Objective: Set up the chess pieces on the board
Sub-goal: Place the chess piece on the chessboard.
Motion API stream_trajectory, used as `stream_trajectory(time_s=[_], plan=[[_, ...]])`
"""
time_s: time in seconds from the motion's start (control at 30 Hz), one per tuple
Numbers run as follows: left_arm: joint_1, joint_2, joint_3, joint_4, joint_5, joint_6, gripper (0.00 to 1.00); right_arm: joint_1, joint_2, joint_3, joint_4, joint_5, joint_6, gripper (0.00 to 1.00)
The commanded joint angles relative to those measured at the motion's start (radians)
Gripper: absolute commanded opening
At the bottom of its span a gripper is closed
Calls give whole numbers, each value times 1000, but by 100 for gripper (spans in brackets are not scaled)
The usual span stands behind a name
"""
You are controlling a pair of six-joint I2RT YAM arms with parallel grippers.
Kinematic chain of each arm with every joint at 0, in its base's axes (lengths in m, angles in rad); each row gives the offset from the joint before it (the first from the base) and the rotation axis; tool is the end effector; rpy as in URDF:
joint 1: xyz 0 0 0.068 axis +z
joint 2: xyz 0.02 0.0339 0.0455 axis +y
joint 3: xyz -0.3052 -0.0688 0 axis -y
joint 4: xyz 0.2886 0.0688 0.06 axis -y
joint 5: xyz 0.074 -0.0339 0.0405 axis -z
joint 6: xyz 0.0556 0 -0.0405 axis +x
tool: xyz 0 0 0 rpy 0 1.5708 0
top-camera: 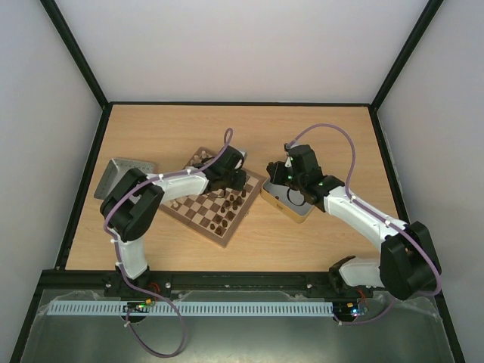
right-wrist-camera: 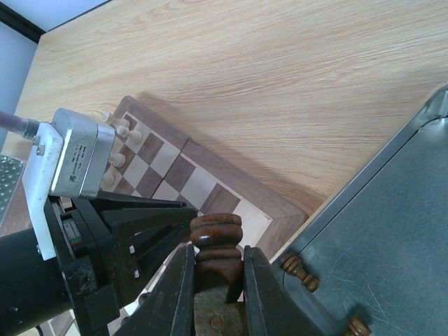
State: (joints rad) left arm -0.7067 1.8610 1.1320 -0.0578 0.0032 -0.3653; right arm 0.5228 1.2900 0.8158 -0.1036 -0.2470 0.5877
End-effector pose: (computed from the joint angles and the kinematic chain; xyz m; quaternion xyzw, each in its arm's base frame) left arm 0.3452 -0.2950 0.1667 0.1576 0.9106 -0.1964 0.3277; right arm 0.2763 0.1749 0.2585 -0.0303 0.8740 0.3412 0.3446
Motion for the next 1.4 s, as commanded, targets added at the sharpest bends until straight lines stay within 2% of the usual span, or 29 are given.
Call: stream_trajectory(time_s=[0.0, 0.13, 0.47, 0.57, 0.73, 0.97, 1.13, 1.3, 1.37], plan=[[-4, 15, 9, 7, -1, 13, 12, 2, -14, 5, -21, 16, -8, 4], [-3, 12, 10, -1, 9, 12, 18, 1, -18, 4, -24, 19, -8, 4], [3, 12, 27, -25, 24, 4, 19, 1, -29, 5, -33, 20, -6, 5], [8, -4, 51, -61, 23, -11, 27, 1, -36, 9, -40, 20, -4, 5], [33, -2, 144, -222, 40, -50, 44, 2, -54, 19, -58, 20, 5, 6], [56, 69, 294, -484, 86, -58, 48, 2, -90, 8, -69, 50, 3, 7], [58, 115, 365, -592, 118, -62, 48, 2, -89, -6, -71, 59, -22, 8], [59, 22, 361, -493, 127, -116, 50, 1, -63, -10, -54, -61, -41, 8], [65, -47, 320, -415, 128, -149, 52, 2, -56, -20, -18, -186, -38, 8]])
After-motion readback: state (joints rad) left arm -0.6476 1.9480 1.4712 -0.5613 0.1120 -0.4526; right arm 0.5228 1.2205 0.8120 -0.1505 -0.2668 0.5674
